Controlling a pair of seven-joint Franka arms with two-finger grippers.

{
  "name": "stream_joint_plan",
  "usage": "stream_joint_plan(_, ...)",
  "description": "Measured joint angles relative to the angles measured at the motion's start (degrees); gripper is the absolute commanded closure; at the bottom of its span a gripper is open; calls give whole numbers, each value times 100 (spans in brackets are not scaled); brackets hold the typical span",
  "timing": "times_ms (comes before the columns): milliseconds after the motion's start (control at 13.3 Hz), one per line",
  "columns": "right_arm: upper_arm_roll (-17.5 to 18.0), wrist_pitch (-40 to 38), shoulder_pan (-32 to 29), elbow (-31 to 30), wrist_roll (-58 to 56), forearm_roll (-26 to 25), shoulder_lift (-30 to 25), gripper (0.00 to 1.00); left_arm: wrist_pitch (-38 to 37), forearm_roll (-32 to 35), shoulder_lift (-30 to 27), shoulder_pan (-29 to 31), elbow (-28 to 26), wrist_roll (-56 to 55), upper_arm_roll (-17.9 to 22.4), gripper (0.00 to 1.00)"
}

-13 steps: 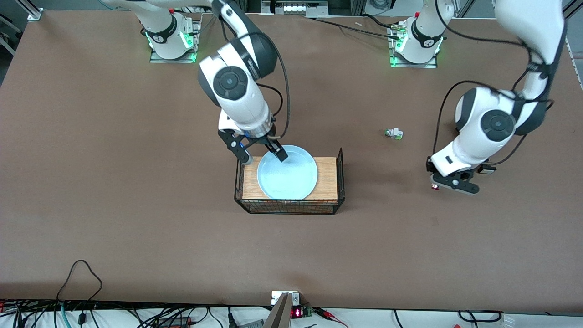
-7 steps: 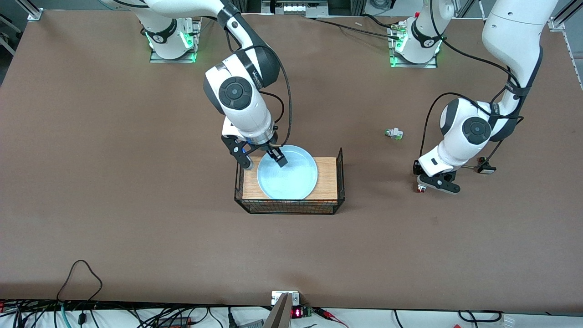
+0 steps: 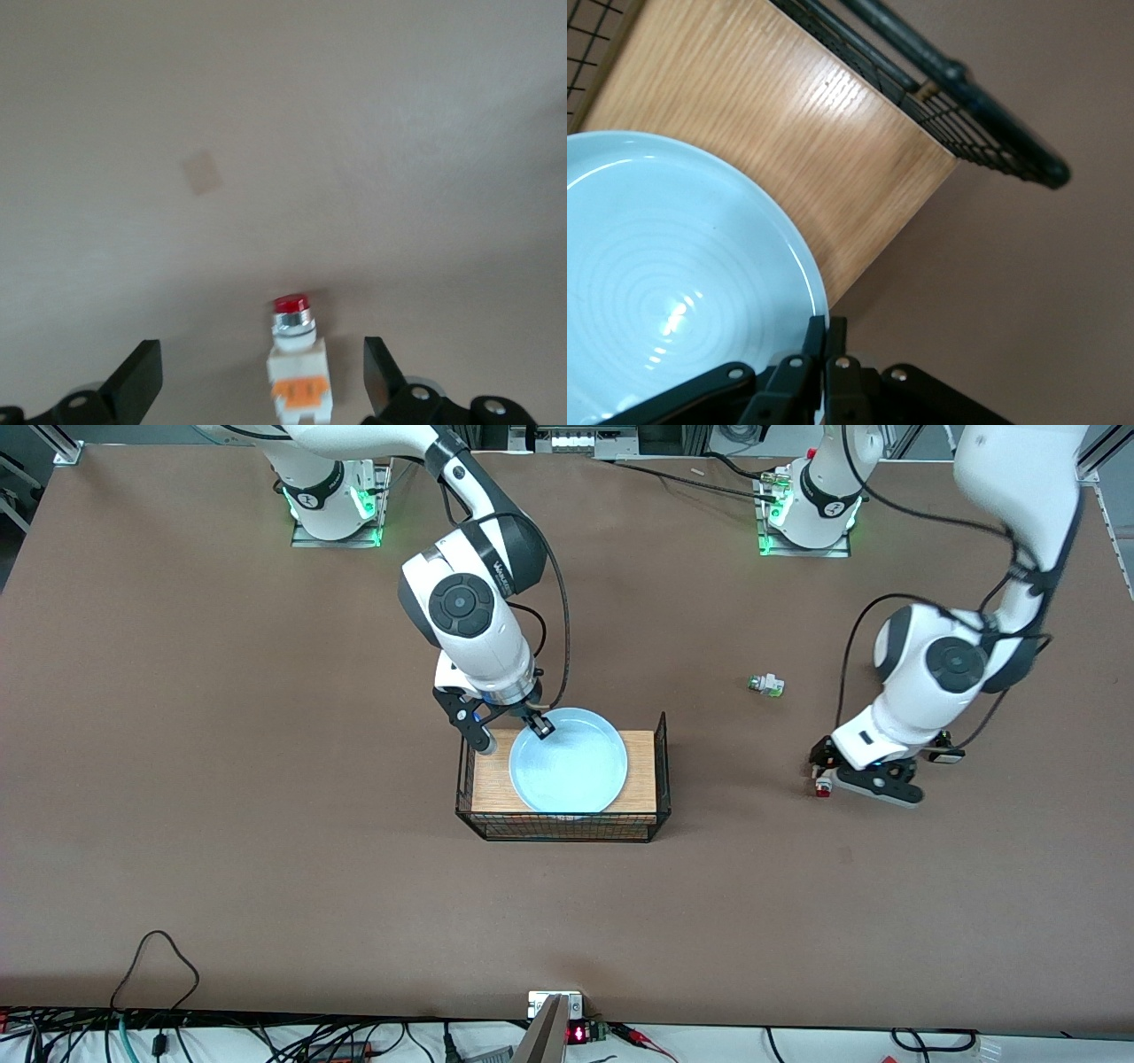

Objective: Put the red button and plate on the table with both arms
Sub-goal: 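Set the button down with the left gripper while the right gripper grasps the plate, then lift the blue plate out of the basket with the right gripper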

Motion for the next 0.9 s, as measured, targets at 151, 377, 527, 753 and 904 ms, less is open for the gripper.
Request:
stream_joint_plan(151,0,-2,4,0,-44,-1,-3,100,-1635,-344,-397,-4,714,-46,-121,0)
stream_joint_plan(377,-5,-323,8,122,-132,-1,-170,100,-4112,-689,-678,-7,2040,-100,-182,0)
stream_joint_plan(527,-11,-733,6,199,-158,0,-520,100,-5221,-695,-717,0,2791,-107,-168,0)
stream_joint_plan(753,-28,-1258,-6,224,-193,1,-1208,100,-5706,-695,-871,1,3334,-107,-137,0)
stream_joint_plan(904,-76,-1478,-105,220,-271,1,-1575,100,-5734,-695,-1108,-105,3379,-107,3,0)
